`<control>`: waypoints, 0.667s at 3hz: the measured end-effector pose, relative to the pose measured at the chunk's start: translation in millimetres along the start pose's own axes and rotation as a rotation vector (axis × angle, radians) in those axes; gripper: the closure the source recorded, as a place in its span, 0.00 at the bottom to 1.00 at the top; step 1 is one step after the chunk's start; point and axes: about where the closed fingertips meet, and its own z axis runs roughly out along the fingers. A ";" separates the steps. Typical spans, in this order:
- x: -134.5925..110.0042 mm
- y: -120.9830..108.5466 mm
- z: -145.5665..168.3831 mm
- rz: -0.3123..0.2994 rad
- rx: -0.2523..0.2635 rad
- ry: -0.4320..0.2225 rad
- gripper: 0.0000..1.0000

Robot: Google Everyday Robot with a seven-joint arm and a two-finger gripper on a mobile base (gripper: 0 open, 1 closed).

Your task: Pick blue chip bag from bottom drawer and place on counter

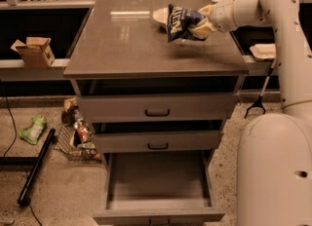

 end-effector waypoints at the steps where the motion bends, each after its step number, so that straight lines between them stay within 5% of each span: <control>1: 1.3 -2.0 -0.4 0.003 -0.001 0.012 0.13; 2: 2.5 -4.6 -6.1 0.007 0.004 0.025 0.00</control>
Offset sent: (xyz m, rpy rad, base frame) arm 0.0023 -0.0251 0.0151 -0.0267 0.0047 -0.0444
